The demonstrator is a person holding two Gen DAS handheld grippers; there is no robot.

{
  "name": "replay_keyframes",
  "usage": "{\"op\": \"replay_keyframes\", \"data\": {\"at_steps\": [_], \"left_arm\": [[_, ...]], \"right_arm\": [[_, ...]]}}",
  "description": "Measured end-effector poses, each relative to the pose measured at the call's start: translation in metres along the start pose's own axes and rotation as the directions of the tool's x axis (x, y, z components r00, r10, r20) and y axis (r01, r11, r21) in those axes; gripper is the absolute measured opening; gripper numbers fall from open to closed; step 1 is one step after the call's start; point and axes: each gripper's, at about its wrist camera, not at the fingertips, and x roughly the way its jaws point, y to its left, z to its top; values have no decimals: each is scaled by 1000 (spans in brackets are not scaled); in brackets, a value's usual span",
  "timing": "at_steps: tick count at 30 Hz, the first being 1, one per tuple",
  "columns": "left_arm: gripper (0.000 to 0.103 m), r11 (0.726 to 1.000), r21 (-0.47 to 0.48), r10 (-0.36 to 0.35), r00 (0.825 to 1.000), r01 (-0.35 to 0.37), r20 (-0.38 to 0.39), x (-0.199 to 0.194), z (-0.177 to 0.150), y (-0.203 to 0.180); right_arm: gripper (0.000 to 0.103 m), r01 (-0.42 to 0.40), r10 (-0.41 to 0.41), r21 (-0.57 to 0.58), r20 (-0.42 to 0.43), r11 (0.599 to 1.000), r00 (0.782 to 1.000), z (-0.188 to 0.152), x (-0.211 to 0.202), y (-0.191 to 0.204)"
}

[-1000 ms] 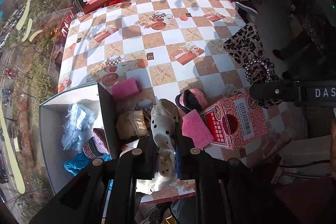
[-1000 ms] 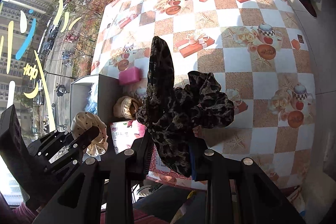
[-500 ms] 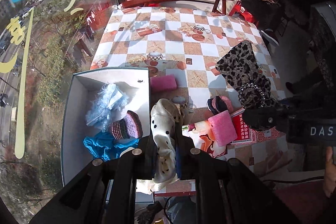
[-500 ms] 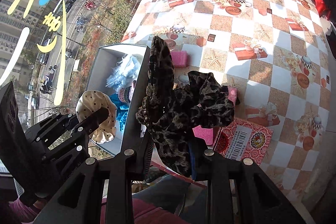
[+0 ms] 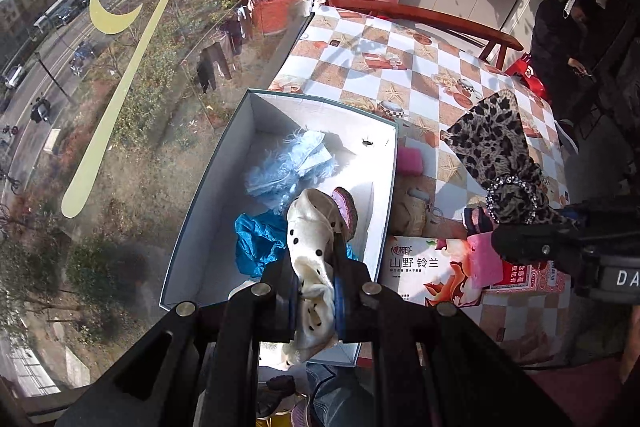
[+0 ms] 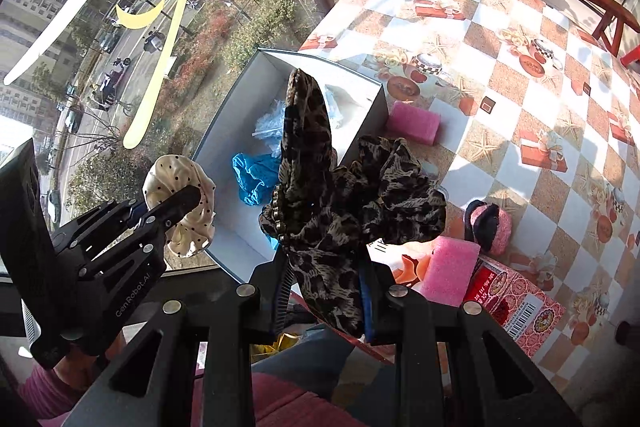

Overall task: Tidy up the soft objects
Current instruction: 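Carry the scrunchie and leopard scarf in both grippers over the white box, then hold the scrunchie and leopard scarf above the box with both grippers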

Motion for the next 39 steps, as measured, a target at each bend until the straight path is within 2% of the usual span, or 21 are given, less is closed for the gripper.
{"op": "replay_keyframes", "data": {"at_steps": [13, 19, 39], "left_arm": [[14, 998, -55, 24, 999, -25, -24, 6, -10, 21], [14, 998, -59, 28, 999, -30, -31, 7, -10, 25], [14, 999, -41, 22, 999, -24, -38, 10, -10, 22]], "right_arm": [[29, -19, 16, -128, -20, 992, 1000, 17, 22, 52], [29, -23, 17, -103, -60, 994, 998, 13, 35, 50], [29, -21, 15, -88, -72, 996, 997, 11, 38, 49]]}}
